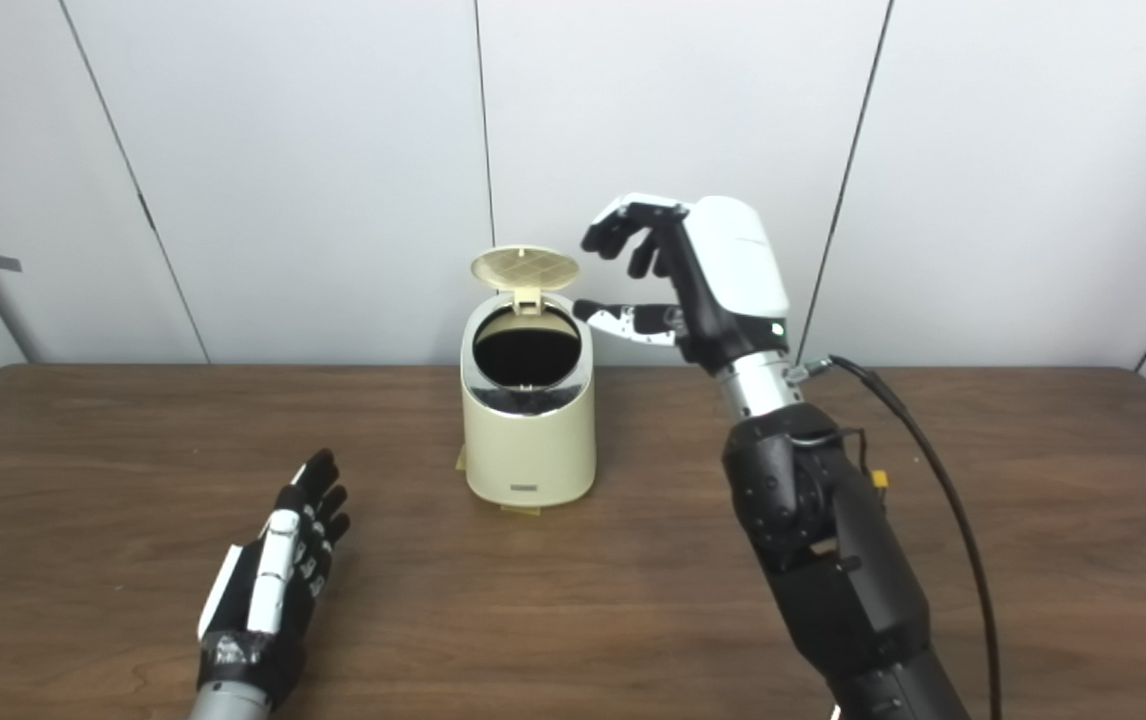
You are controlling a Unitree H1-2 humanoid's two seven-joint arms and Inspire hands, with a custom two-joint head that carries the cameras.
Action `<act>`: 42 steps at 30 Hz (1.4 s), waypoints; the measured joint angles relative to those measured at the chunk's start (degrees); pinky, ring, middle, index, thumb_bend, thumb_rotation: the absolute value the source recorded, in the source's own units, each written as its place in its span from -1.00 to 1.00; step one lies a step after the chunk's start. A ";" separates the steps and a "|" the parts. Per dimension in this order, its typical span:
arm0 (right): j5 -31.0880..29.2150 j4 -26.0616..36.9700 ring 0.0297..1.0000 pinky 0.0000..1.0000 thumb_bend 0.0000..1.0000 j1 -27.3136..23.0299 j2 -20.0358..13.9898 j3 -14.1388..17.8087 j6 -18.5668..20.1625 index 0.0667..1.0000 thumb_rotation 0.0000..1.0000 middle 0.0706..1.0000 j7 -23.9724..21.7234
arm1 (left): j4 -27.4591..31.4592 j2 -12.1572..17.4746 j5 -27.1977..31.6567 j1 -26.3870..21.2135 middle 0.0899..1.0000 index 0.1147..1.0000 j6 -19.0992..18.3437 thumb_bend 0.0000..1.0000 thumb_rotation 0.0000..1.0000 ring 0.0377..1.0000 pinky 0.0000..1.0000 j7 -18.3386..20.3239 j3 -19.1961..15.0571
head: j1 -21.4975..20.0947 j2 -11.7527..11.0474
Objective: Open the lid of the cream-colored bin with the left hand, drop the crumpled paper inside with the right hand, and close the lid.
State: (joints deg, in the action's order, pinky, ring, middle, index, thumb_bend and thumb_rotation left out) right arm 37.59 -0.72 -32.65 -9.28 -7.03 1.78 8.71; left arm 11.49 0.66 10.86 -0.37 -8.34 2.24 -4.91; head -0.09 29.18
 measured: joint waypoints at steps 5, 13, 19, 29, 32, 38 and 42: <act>-9.71 2.12 -0.12 -0.15 0.02 5.60 2.23 7.17 7.06 -0.10 -1.00 -0.08 -2.50 | -2.55 1.17 3.59 -6.41 1.00 1.00 -4.17 0.07 0.61 1.00 1.00 -0.73 -3.37 | 0.09 -0.79; -39.32 5.60 0.65 0.50 0.13 13.89 7.76 21.22 18.23 0.58 -0.12 0.67 -9.42 | -5.38 1.47 4.26 -15.73 1.00 1.00 -10.39 0.00 0.59 1.00 1.00 -2.44 -3.93 | 0.35 -0.88; -47.45 5.32 0.93 0.86 0.34 19.52 8.34 20.94 17.79 0.81 0.42 0.94 -12.70 | -10.40 4.47 2.58 -22.65 1.00 1.00 -12.53 0.01 0.67 1.00 1.00 -1.61 -1.91 | 0.35 -1.58; -49.64 2.56 1.00 1.00 0.34 22.85 5.98 16.73 12.03 0.96 0.99 1.00 -15.92 | -21.68 5.76 -0.48 -30.31 1.00 1.00 -11.95 0.14 0.70 1.00 1.00 1.16 2.37 | 0.70 -2.46; -49.66 2.67 1.00 1.00 0.37 24.32 7.34 15.45 11.54 1.00 1.00 1.00 -15.58 | -24.35 6.53 -2.56 -32.41 1.00 0.99 -11.06 0.15 0.76 1.00 1.00 2.08 3.82 | 0.62 -2.64; -49.56 2.69 1.00 1.00 0.34 24.09 8.71 14.88 11.55 1.00 1.00 1.00 -13.47 | -26.05 7.07 -4.70 -36.30 1.00 0.95 -10.18 0.22 0.83 1.00 1.00 4.33 5.73 | 0.61 -2.64; -49.21 2.67 1.00 1.00 0.30 24.11 8.51 14.51 11.52 1.00 1.00 1.00 -13.03 | -27.35 7.39 -8.14 -37.87 0.97 0.85 -8.29 0.22 0.90 1.00 1.00 4.41 7.73 | 0.62 -2.73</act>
State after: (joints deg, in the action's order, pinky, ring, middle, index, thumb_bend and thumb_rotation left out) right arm -11.62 1.95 -8.54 -0.77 7.47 13.30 -4.32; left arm -15.86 8.04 2.72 -38.24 -16.63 6.65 2.82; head 0.53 26.46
